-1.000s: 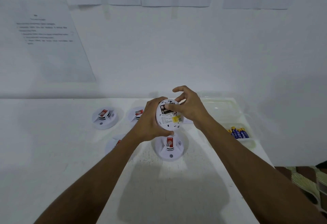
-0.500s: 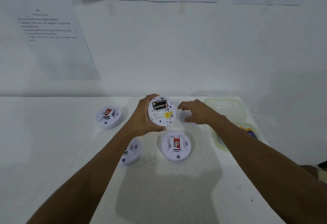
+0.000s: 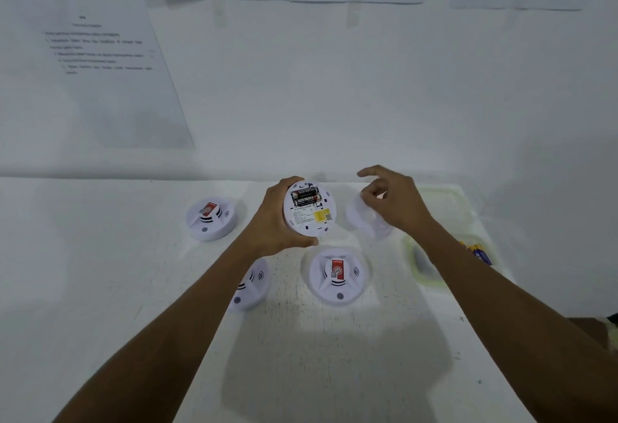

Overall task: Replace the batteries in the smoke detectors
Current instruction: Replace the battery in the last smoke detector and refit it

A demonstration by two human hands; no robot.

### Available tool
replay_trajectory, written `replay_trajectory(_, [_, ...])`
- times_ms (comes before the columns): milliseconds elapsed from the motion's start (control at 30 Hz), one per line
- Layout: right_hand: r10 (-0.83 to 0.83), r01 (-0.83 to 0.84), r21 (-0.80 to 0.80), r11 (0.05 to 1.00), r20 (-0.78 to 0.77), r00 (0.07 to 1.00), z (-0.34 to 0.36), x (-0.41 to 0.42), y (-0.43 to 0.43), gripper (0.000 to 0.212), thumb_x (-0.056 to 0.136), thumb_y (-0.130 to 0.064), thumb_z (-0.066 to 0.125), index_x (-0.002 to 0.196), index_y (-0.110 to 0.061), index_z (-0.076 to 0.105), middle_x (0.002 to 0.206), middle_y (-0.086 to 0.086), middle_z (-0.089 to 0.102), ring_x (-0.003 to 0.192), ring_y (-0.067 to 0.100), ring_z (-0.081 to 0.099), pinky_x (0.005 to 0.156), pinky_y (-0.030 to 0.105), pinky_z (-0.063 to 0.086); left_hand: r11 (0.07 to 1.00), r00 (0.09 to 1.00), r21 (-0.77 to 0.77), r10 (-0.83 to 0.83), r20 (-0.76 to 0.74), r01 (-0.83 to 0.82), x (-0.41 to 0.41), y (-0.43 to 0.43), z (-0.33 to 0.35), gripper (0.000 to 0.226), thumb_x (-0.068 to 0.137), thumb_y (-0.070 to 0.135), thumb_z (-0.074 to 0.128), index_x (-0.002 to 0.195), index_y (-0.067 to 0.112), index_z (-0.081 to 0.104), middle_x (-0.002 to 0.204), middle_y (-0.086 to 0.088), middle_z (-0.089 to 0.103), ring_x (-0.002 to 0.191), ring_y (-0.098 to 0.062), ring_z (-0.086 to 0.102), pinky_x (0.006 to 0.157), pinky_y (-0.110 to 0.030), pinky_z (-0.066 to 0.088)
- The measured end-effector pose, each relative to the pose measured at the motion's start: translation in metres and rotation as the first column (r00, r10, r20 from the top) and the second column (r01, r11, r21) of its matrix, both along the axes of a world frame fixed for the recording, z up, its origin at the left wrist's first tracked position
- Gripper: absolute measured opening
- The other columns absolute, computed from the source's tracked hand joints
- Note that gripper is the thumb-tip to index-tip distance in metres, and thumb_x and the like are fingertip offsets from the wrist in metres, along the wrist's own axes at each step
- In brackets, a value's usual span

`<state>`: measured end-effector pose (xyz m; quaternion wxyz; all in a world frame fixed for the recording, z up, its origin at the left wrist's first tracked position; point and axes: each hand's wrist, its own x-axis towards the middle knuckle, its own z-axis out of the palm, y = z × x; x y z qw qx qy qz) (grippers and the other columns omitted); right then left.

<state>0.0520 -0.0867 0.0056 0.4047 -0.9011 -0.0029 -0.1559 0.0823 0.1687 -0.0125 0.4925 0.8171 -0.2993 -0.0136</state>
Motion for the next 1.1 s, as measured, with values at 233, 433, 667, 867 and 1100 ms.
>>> replay_trajectory(233, [0.036, -0.041, 0.421, 0.906, 0.02, 0.999, 0.031, -0.023, 0.027, 0.019, 0.086, -0.005, 0.07, 0.102, -0.016, 0.069, 0.078, 0.004, 0.075, 0.068, 0.01, 0.066, 0.064, 0.017, 0.049, 0.999, 0.999, -0.016, -0.033, 0.043, 0.034, -0.008, -0.026, 0.004, 0.083, 0.049, 0.028, 0.091, 0.112, 0.046, 0.041, 0.111, 0.016, 0.054, 0.105, 0.005, 0.053, 0.087, -0.013, 0.047])
replay_trajectory(433, [-0.021, 0.009, 0.054, 0.998, 0.211, 0.977, 0.015, -0.027, 0.046, 0.01, 0.087, -0.009, 0.068, 0.09, -0.016, 0.075, 0.086, -0.004, 0.074, 0.067, 0.002, 0.061, 0.063, 0.007, 0.042, 0.998, 0.996, -0.019, -0.065, 0.059, 0.066, -0.02, -0.042, 0.006, 0.08, 0.047, 0.049, 0.084, 0.114, 0.045, 0.04, 0.11, 0.019, 0.053, 0.104, 0.003, 0.052, 0.086, -0.008, 0.045])
replay_trajectory(667, [0.016, 0.013, -0.222, 0.975, 0.131, 0.991, 0.008, -0.047, 0.058, 0.051, 0.079, -0.051, 0.074, 0.119, -0.02, 0.071, 0.116, -0.002, 0.061, 0.1, 0.011, 0.06, 0.086, 0.024, 0.048, 0.999, 0.997, -0.018, -0.046, 0.064, 0.047, -0.024, -0.039, 0.007, 0.08, 0.05, 0.039, 0.088, 0.115, 0.045, 0.043, 0.113, 0.017, 0.055, 0.107, -0.004, 0.055, 0.091, -0.019, 0.047])
replay_trajectory(867, [-0.04, 0.052, -0.198, 0.979, 0.067, 0.997, 0.021, -0.053, 0.064, 0.057, 0.075, -0.053, 0.078, 0.121, -0.022, 0.069, 0.113, 0.001, 0.067, 0.1, 0.016, 0.063, 0.089, 0.032, 0.051, 0.999, 0.995, -0.049, -0.017, 0.096, 0.022, -0.033, -0.04, 0.009, 0.078, 0.052, 0.04, 0.087, 0.115, 0.051, 0.043, 0.115, 0.028, 0.052, 0.108, -0.001, 0.055, 0.094, -0.013, 0.042])
replay_trajectory(1100, [-0.153, 0.154, -0.001, 0.988, 0.027, 0.988, 0.021, -0.06, 0.068, 0.047, 0.073, -0.052, 0.079, 0.111, -0.025, 0.072, 0.106, -0.003, 0.073, 0.09, 0.015, 0.069, 0.087, 0.04, 0.056, 0.995, 0.996, -0.098, 0.019, 0.085, -0.011, -0.043, -0.044, 0.004, 0.081, 0.052, 0.057, 0.077, 0.121, 0.045, 0.037, 0.125, 0.011, 0.052, 0.118, -0.017, 0.054, 0.102, -0.031, 0.045])
